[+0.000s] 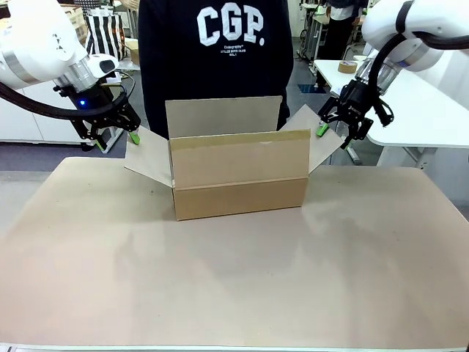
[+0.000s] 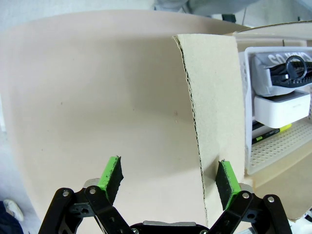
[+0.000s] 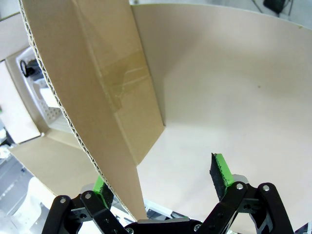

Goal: Pack the gift set into the box.
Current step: Lift both hands away from the flaps of the Package Box.

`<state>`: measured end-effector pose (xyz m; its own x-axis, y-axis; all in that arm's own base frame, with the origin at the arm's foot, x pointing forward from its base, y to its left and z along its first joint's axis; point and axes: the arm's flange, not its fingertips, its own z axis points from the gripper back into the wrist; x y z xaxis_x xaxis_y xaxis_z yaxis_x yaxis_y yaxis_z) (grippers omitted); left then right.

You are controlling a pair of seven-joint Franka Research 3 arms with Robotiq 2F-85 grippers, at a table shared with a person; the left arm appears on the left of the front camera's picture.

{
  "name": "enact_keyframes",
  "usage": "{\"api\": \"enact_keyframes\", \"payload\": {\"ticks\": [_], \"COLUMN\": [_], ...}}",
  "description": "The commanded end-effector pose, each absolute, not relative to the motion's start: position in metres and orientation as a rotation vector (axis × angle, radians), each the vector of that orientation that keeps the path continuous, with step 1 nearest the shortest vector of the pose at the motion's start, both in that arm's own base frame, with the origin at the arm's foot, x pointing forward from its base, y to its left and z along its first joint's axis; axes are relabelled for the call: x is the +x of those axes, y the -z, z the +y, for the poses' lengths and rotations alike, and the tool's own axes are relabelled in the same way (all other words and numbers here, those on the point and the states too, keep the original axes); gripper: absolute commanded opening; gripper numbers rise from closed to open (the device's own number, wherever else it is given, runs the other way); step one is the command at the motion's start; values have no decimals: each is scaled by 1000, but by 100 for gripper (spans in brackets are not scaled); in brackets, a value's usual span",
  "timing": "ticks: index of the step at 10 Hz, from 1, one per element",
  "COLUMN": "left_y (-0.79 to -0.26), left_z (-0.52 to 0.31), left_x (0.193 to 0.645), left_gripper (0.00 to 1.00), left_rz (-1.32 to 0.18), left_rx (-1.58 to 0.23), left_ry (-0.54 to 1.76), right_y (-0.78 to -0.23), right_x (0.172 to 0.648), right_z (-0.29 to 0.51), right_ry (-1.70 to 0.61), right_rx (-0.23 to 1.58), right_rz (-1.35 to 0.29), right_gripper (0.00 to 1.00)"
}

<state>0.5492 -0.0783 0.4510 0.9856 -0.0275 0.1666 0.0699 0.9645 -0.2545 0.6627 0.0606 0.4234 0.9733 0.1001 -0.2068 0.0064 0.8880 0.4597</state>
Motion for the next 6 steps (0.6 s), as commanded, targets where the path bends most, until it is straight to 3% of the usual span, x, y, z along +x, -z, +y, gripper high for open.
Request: {"api": "enact_keyframes", "payload": {"ticks": [1,4,6], "left_y": [-454,-454,-459], "left_z": [-79,-79,-80], "left_x": [549,549,547], "left_gripper": [100,100,100], "left_rz": [-165,-165,-151], "left_rx": [-246,-246,-326], "left_ry": [34,34,73], "right_y": [-426,-426,-431], "right_x": [662,662,663], "right_z": [60,60,59], "right_ry": [-50,-50,-46], "right_rx": [452,452,555], "right_rz": [222,222,235], "right_gripper": [100,100,100]}}
